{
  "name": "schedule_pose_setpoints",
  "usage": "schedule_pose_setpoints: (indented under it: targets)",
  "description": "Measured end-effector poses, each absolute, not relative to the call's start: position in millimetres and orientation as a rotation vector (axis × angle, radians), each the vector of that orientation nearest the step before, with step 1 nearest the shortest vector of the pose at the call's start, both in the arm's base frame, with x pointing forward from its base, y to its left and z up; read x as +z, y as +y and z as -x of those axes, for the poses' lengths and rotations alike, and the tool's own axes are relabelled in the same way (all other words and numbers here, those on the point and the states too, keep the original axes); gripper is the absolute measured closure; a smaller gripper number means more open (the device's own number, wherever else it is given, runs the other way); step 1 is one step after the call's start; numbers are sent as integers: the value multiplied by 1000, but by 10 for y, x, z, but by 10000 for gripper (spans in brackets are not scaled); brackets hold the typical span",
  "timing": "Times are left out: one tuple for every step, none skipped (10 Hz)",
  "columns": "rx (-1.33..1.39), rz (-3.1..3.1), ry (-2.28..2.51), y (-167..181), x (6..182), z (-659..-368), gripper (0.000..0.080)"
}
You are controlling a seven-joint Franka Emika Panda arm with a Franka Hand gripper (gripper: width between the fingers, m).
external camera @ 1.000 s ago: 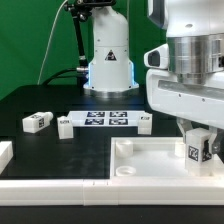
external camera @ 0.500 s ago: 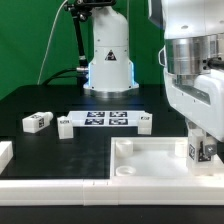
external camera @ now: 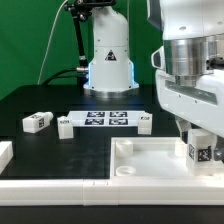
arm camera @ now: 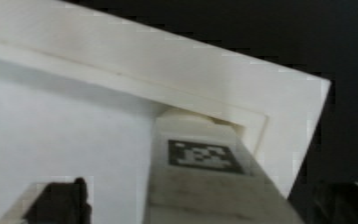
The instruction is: Assemble one leg
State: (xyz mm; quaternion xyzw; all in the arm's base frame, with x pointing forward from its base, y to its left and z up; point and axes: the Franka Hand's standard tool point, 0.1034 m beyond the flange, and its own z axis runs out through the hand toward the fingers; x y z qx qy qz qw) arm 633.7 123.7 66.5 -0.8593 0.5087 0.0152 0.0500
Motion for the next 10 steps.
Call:
schedule_pose_setpoints:
  targets:
    - [50, 2701, 1402, 1250, 679, -6348, 153]
    - [41, 2803, 1212, 1240, 682, -6347, 153]
    - [32, 2896, 998, 1225, 675, -6344, 151]
    - [31, 2943, 863, 1219, 669, -6342, 151]
    - [18, 3008, 644, 1198, 666, -6348, 151]
    - [10, 3049, 468, 1191, 677, -6362, 151]
    - [1, 3074, 326, 1197, 689, -6374, 151]
    - [-3, 3083, 232, 1198, 695, -6380, 151]
    - [-8, 3091, 85, 1182, 695, -6384, 151]
    - [-12, 3092, -12, 1178, 696, -6387, 160]
